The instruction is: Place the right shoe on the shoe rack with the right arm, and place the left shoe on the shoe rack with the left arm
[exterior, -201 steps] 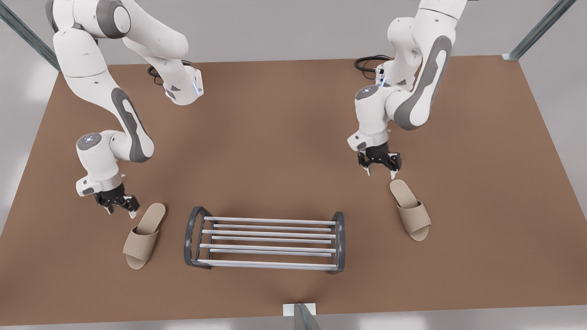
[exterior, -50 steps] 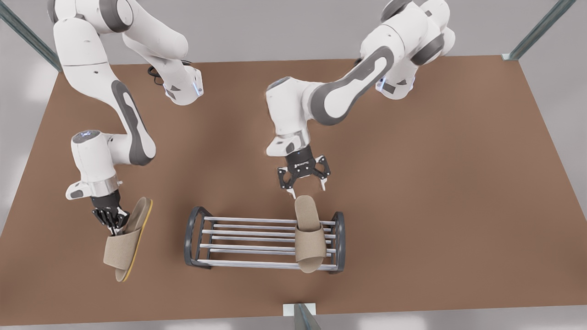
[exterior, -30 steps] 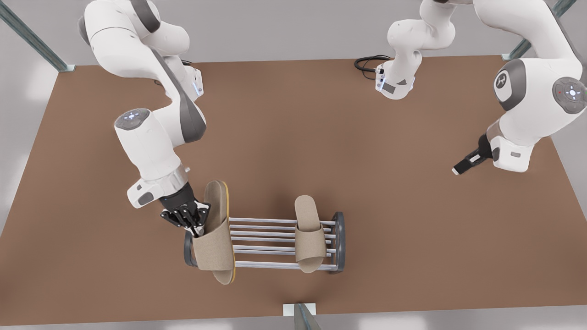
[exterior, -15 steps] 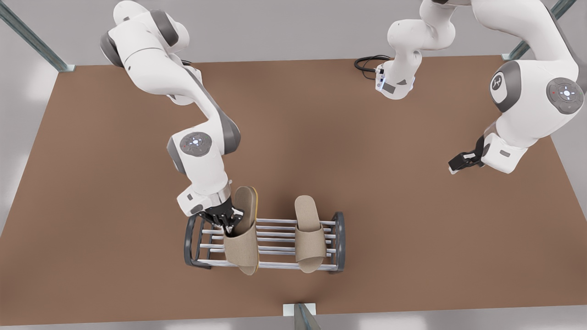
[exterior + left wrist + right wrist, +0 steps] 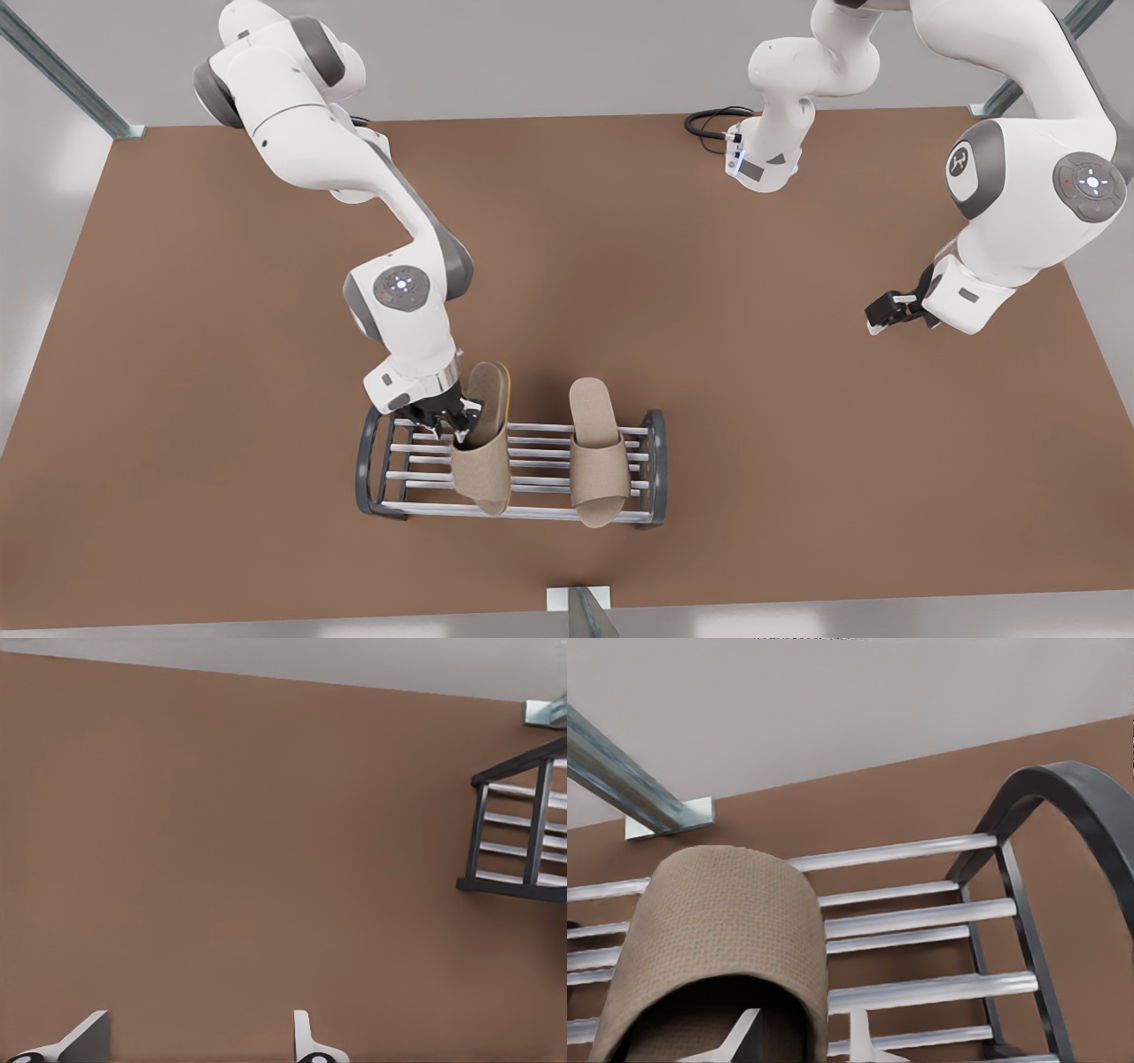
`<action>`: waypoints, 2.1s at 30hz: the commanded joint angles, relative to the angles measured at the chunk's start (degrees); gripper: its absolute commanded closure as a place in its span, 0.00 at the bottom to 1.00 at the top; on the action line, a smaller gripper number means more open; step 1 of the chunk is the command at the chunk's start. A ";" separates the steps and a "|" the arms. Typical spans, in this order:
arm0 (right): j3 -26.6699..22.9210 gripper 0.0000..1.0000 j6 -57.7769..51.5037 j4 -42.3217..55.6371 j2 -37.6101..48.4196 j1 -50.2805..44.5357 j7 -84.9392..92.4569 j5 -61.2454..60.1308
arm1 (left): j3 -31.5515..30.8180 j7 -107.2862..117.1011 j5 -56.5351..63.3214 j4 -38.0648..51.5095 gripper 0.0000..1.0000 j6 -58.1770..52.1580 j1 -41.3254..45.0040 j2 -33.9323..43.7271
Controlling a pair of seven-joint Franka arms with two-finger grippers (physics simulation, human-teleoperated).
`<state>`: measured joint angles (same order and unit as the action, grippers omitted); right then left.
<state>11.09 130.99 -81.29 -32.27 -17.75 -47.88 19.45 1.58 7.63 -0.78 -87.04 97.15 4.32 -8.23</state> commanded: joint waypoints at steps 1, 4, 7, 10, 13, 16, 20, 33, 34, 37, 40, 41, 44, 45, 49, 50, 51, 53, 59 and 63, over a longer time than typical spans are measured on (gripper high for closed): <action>-0.02 0.00 1.63 -0.01 -0.16 0.00 -4.32 1.64 | 0.00 -5.16 0.17 0.03 0.00 0.06 -0.02 0.06; -0.02 0.00 4.09 -1.68 -0.16 0.09 -4.41 2.26 | 0.00 -5.16 0.17 0.03 0.00 -0.12 -0.02 0.15; -0.02 0.00 4.27 -1.77 -0.16 0.09 -4.41 2.26 | 0.00 -5.16 0.17 0.03 0.00 -0.29 0.16 0.23; -0.02 0.00 4.27 -1.94 -0.08 0.09 -4.41 2.26 | 0.00 -5.16 0.17 0.03 0.00 -0.38 0.16 0.41; -0.02 0.00 4.18 -1.94 -0.08 0.09 -4.50 2.26 | 0.00 -5.25 0.08 0.29 0.00 -0.65 0.16 0.67; -0.02 0.00 4.18 -1.94 -0.07 0.26 -4.50 2.26 | -0.09 -5.25 0.08 0.38 0.00 -0.91 0.25 0.94; -0.02 0.00 4.27 -1.77 -0.08 0.17 -4.50 2.43 | -0.70 -5.25 0.08 0.38 0.00 -1.96 0.16 1.64; -0.63 0.00 4.27 0.78 -2.18 -2.28 -8.71 4.36 | -0.97 -5.25 0.26 0.38 0.00 -3.02 0.25 2.87; -0.72 0.00 4.27 1.22 -2.45 -2.55 -8.98 4.46 | -1.05 -5.25 0.26 0.38 0.00 -3.02 0.25 2.96; -1.34 0.00 4.27 3.33 -3.59 -2.55 -9.86 4.54 | -1.14 -5.25 0.34 0.47 0.00 -3.28 0.42 3.84; -1.25 0.00 2.69 4.47 -2.45 -2.73 -9.77 4.28 | -1.32 -5.16 0.26 0.38 0.00 -3.28 0.34 3.75; -0.72 0.00 -0.38 5.26 -0.96 -2.81 -10.39 4.02 | -1.32 -5.25 0.26 0.38 0.00 -3.54 0.25 3.84; 2.44 0.00 -11.28 9.66 1.42 -2.82 -10.83 3.23 | -1.32 -5.16 0.26 0.38 0.00 -4.07 0.25 3.84; 3.67 0.00 -14.88 10.71 2.82 -2.73 -10.74 3.14 | -1.32 -5.25 0.26 0.38 0.00 -3.99 0.25 3.75; 9.74 0.00 -32.55 13.35 10.20 -2.20 -10.13 0.94 | -2.02 -5.52 0.26 0.38 0.00 -4.07 0.16 3.92; 9.65 0.00 -36.33 13.17 12.75 -1.67 -8.72 0.15 | -2.02 -5.52 0.34 0.38 0.00 -4.07 0.16 3.92; 9.74 0.00 -43.53 12.82 16.09 2.27 -1.97 -0.46 | -2.02 -5.34 0.26 0.38 0.00 -4.07 0.16 4.01; 9.65 0.00 -47.76 12.82 19.96 9.22 10.26 -3.28 | -2.02 -4.82 0.26 0.47 0.00 -5.30 0.34 3.93; -1.42 0.00 -46.18 5.80 25.32 15.82 30.47 -11.71 | -3.95 -2.26 0.08 2.23 0.00 -2.84 0.07 2.69; -7.56 0.00 -33.96 -8.62 30.33 14.59 46.37 -20.40 | -3.87 -2.26 0.26 2.23 0.00 -2.84 0.42 1.99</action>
